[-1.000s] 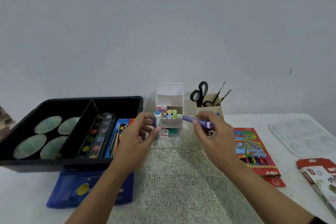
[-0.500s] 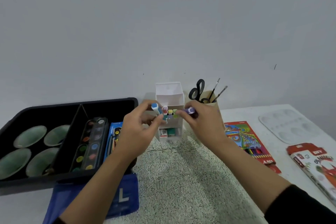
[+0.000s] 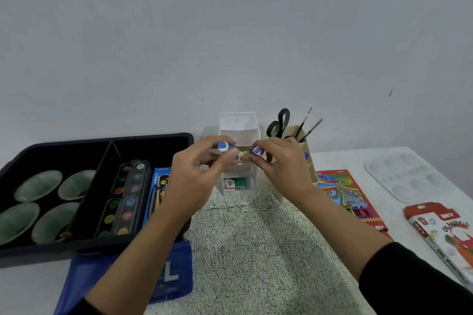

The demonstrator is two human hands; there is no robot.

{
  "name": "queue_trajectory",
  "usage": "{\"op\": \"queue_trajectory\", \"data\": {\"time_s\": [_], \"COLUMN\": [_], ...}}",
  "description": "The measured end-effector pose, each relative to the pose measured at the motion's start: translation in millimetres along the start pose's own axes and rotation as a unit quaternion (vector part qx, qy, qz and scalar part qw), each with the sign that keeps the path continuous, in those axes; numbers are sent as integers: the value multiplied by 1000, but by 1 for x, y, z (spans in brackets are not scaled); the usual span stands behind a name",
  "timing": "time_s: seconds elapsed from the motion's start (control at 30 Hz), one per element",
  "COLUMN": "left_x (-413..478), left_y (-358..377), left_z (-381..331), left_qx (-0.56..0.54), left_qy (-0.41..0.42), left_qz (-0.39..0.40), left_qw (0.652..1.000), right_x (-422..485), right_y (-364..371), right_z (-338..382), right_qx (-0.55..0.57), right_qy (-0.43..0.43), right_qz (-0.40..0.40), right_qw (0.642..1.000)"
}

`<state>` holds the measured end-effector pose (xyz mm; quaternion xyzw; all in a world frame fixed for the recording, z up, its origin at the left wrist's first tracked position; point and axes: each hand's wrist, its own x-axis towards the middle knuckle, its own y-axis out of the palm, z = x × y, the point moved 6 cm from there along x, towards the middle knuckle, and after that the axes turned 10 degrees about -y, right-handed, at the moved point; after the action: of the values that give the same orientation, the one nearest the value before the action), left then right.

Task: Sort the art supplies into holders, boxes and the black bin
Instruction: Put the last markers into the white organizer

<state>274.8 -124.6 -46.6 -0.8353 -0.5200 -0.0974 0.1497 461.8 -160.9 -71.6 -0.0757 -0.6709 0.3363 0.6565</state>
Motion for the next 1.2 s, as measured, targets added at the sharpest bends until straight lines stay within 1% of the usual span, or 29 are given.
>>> {"op": "queue_trajectory", "data": {"time_s": [0.07, 0.17, 0.27, 0.33, 0.43, 0.5, 0.67, 0.8, 0.9, 0.97, 1.03, 1.1, 1.2], "left_x": [2, 1, -2, -3, -2, -1, 0, 0, 4, 7, 12, 18, 20], "left_y": [1, 5, 7, 8, 11, 14, 18, 20, 19, 17, 16, 14, 8], "left_z": [-1, -3, -6, -8, -14, -15, -1, 0, -3, -4, -2, 5, 15], "left_qx": [13, -1, 10, 24, 82, 127, 201, 245, 293, 321, 332, 335, 323], "left_qy": [1, -2, 16, 33, 84, 115, 144, 162, 168, 158, 146, 126, 87], "left_qz": [3, 21, 26, 16, 0, -11, -31, -64, -90, -117, -129, -110, -53], "left_qw": [1000, 1000, 999, 999, 993, 985, 968, 954, 937, 927, 923, 927, 941], "right_x": [0, -5, -8, -7, -3, 0, 1, -3, -4, -1, 5, 12, 14], "right_y": [2, 3, 0, -2, -3, 1, 3, 4, -1, -9, -16, -18, -16], "right_z": [0, 1, 1, -2, -6, -7, -6, -5, -2, 2, 8, 15, 15], "right_qx": [-11, -10, -22, -26, -27, -35, -32, -19, 20, 87, 161, 193, 199], "right_qy": [-13, -34, -61, -60, -45, -49, -62, -64, -26, 13, 34, 21, 20], "right_qz": [5, 16, 29, 20, -8, -6, 3, 10, 10, 1, 11, 51, 103], "right_qw": [1000, 999, 997, 998, 999, 998, 998, 998, 999, 996, 986, 980, 974]}}
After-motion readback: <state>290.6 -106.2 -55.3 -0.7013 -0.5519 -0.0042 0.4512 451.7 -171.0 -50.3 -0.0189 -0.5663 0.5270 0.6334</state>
